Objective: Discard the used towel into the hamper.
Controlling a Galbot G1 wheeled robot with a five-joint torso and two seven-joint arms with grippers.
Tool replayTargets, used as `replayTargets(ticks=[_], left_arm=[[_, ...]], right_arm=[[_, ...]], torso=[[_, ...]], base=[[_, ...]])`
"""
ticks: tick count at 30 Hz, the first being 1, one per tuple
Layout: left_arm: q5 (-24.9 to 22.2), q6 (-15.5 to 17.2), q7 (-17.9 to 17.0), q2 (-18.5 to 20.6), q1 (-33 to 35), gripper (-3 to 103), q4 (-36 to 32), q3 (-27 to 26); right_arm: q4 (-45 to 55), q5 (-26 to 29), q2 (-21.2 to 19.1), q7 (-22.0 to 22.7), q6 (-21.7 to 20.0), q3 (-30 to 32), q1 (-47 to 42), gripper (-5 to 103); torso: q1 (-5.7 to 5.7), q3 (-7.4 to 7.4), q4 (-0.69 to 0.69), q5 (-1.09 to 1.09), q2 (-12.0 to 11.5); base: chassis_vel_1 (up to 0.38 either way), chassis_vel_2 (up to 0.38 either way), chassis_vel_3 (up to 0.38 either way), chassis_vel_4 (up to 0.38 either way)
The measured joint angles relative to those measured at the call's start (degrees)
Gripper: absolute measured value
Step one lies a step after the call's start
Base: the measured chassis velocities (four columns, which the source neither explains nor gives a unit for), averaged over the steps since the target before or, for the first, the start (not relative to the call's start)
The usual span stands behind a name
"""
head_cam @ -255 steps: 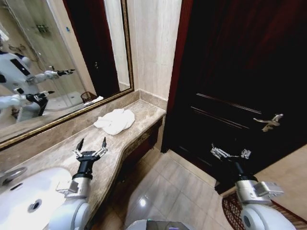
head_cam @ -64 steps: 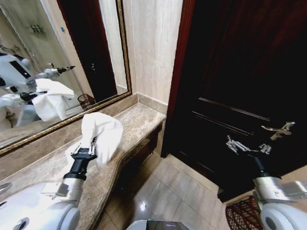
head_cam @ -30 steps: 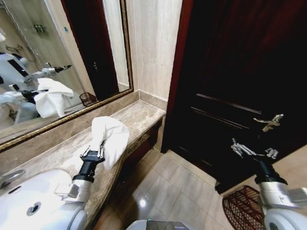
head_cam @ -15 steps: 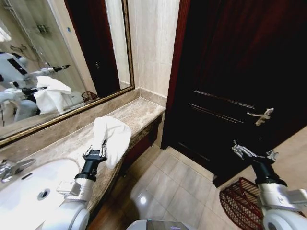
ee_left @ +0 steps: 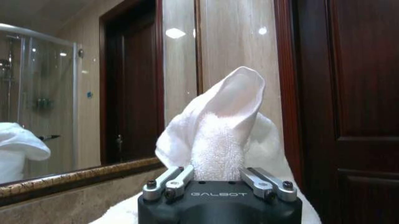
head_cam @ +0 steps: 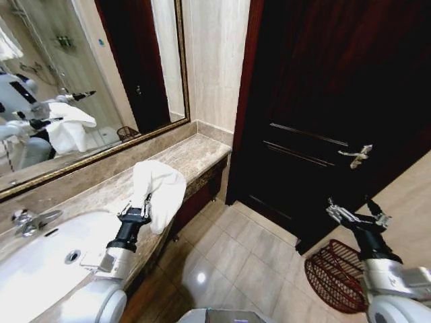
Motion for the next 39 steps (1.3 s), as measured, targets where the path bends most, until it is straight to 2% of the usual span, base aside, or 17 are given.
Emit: replayTargets(ticks=[9, 18, 26, 30, 39], left_arm=[[-1.24, 0.68, -0.08, 0.92, -1.97, 15, 2.35, 0.58], [-1.98, 0.31, -0.30, 1.14, -1.71, 15, 1.99, -0.95], [-1.87, -0.70, -1.11, 0.55, -0.25, 15, 0.89, -0.90], [-2.65, 0.83, -1.52, 1.04, -2.17, 15, 1.33, 0.11], [-2.90, -0.18, 0.11, 1.91, -3.62, 15, 4.25, 0.17]], right_arm=[[-1.91, -1.08, 0.29, -0.25, -1.10, -1.39, 1.77, 100], [-2.46, -3.07, 0.76, -0.32, -1.05, -2.63, 3.07, 100], [-3.95, -4.25, 2.70, -0.84, -1.86, -3.64, 5.61, 100], [-4.60, -4.85, 2.61, -0.52, -2.78, -3.53, 7.69, 100], [-5.60, -5.58, 3.49, -0.50, -2.36, -3.50, 6.84, 100]], torso=[[0.00, 0.00, 0.01, -0.01, 0.00], [0.01, 0.00, 0.01, 0.00, 0.00], [0.01, 0.00, 0.01, 0.00, 0.00], [0.00, 0.00, 0.01, 0.00, 0.00], [0.01, 0.00, 0.00, -0.01, 0.00]], base=[[0.043, -0.034, -0.043, 0.033], [0.000, 0.000, 0.000, 0.000], [0.000, 0.000, 0.000, 0.000], [0.000, 0.000, 0.000, 0.000], [0.000, 0.000, 0.000, 0.000]])
